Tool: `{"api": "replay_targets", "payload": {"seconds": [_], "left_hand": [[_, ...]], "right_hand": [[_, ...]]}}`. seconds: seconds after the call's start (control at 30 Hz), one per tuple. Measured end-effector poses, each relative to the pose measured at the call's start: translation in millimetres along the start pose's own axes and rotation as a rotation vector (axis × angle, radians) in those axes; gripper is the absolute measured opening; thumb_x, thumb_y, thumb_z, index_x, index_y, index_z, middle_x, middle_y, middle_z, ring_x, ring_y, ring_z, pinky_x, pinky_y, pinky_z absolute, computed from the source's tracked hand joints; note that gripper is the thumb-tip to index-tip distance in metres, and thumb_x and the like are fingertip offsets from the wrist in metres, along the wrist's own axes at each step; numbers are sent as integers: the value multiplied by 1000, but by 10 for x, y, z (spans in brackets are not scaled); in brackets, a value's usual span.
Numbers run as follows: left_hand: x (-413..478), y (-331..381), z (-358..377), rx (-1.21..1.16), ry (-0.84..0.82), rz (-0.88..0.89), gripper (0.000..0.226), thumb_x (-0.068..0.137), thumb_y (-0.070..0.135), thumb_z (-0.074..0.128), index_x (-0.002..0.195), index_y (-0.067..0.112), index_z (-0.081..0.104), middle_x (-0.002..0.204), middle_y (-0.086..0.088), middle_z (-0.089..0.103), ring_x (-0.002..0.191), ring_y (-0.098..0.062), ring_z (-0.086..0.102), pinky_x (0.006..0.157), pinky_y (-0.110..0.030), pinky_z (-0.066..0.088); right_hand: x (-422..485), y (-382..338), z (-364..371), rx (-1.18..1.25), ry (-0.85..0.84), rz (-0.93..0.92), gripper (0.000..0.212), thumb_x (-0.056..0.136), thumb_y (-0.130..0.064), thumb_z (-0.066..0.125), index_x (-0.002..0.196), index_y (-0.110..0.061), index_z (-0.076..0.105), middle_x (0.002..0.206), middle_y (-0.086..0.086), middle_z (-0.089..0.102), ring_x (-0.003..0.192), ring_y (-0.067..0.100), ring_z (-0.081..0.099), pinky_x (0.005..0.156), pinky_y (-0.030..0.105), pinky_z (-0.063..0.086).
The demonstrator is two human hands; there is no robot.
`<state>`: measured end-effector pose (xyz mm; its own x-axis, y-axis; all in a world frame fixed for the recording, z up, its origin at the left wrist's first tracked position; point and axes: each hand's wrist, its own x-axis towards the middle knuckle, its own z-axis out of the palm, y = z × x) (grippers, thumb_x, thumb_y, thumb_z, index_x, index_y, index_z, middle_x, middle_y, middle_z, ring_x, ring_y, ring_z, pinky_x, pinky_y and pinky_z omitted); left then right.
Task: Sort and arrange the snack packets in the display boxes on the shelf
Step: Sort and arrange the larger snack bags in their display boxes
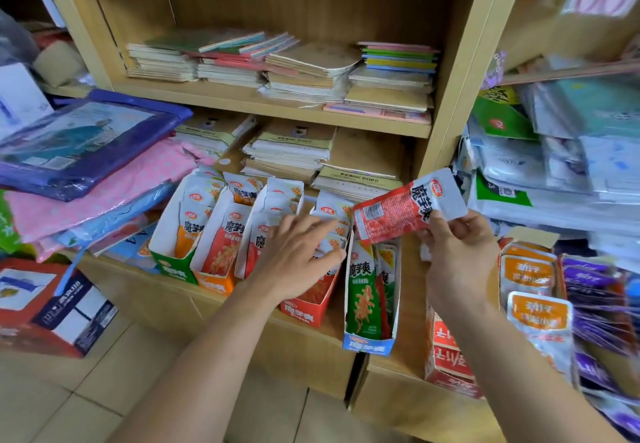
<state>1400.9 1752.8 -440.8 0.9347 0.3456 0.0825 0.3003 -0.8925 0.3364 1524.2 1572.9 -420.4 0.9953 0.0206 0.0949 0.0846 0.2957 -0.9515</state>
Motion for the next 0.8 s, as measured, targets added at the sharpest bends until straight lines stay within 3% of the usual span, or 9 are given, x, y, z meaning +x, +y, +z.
{"api": "replay_targets", "payload": {"seconds": [0.1, 0.2, 0.3, 0.4, 0.53, 0.7, 0.8], "left_hand": [[-57, -10, -53, -3, -9, -11, 69, 84, 71, 41, 147, 42, 41, 136, 17, 42, 131, -11, 28, 102, -38, 34], [-143, -5, -126, 8, 77, 32, 43, 78, 59, 65, 118, 42, 60, 124, 23, 43, 124, -3, 29, 86, -32, 36], [-229, -72, -232, -90, 120, 103, 21, 71, 47, 73, 89, 38, 67, 104, 27, 59, 105, 3, 49, 83, -35, 51], [-361, -142, -323, -156, 87, 96, 18, 68, 49, 77, 77, 36, 69, 90, 23, 67, 92, 0, 61, 77, -33, 53], [-499, -175, -340, -252, 34, 85, 23, 65, 58, 74, 80, 41, 70, 95, 25, 68, 95, -1, 64, 81, -37, 55], [-376, -96, -308, -181, 110, 52, 38, 68, 73, 61, 89, 42, 68, 128, 33, 54, 122, 7, 45, 96, -34, 38], [-202, 31, -256, -66, 133, 46, 65, 76, 79, 45, 126, 41, 62, 149, 21, 44, 135, -4, 36, 106, -38, 34]], "right_hand": [[18, -24, -6, -21, -8, -13, 14, 93, -12, 68, 86, -20, 59, 79, -3, 70, 86, 22, 70, 83, 40, 58], [14, -34, -10, -18, -19, -13, 9, 94, -12, 67, 92, -18, 61, 95, 8, 74, 96, 24, 72, 88, 43, 59], [22, -40, -40, -18, -20, 2, 9, 94, -12, 67, 91, -18, 62, 98, 7, 75, 96, 21, 73, 89, 45, 59], [27, -50, -47, -12, -42, 29, 8, 94, -11, 67, 91, -16, 61, 95, 5, 75, 91, 16, 72, 86, 41, 59], [-13, -70, 12, 8, -99, 67, 11, 95, -8, 65, 90, -16, 59, 84, -1, 71, 80, 9, 69, 72, 29, 55], [-54, -65, 42, 29, -84, 62, 10, 94, -9, 66, 91, -15, 59, 78, -2, 67, 75, 11, 67, 69, 29, 54], [-55, -70, 21, 38, -42, 55, 9, 94, -10, 67, 91, -14, 59, 84, 2, 70, 80, 15, 69, 67, 27, 55]]}}
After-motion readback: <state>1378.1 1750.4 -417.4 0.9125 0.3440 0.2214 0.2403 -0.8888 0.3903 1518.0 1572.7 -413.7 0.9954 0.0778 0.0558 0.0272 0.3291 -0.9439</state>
